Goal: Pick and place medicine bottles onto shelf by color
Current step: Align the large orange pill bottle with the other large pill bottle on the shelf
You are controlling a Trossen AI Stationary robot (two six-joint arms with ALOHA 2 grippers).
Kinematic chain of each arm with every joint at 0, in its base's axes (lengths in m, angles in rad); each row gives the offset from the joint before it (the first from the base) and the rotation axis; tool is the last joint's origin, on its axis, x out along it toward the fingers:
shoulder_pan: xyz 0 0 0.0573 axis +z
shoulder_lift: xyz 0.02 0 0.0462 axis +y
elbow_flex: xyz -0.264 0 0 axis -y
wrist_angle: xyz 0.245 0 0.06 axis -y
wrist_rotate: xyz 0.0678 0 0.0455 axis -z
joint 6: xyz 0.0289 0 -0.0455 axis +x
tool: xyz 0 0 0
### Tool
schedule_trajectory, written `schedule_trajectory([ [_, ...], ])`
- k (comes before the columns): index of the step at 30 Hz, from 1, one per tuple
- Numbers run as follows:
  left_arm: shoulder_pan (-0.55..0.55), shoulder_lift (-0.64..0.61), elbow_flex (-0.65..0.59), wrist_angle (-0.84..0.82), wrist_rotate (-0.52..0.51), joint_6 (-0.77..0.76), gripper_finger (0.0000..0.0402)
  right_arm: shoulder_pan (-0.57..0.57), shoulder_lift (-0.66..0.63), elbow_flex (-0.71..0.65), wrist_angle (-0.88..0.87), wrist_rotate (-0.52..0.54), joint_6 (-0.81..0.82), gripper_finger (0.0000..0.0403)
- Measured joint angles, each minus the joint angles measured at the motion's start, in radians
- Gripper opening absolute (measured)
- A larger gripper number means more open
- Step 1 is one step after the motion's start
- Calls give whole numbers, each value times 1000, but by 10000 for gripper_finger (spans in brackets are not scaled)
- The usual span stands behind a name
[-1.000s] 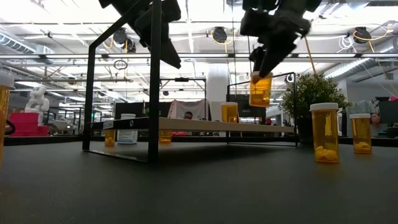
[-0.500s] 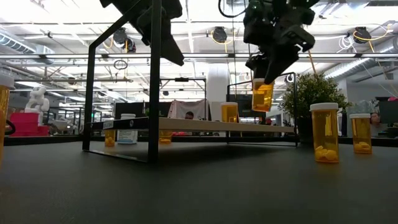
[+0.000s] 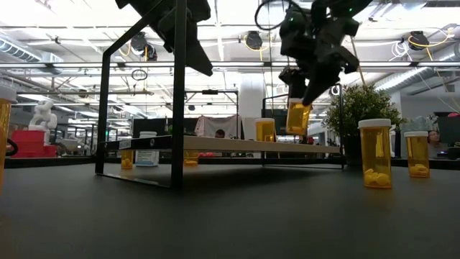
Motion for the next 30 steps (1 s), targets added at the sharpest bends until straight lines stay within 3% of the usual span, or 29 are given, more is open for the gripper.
schedule_trajectory([
  [13, 0, 0, 0, -2, 0, 1, 273, -2, 17, 0, 5, 1, -44, 213],
  [19, 0, 0, 0, -2, 0, 0, 273, -2, 17, 0, 16, 62, -45, 233],
  [30, 0, 0, 0, -2, 0, 0, 273, -3, 17, 0, 25, 77, -45, 246],
])
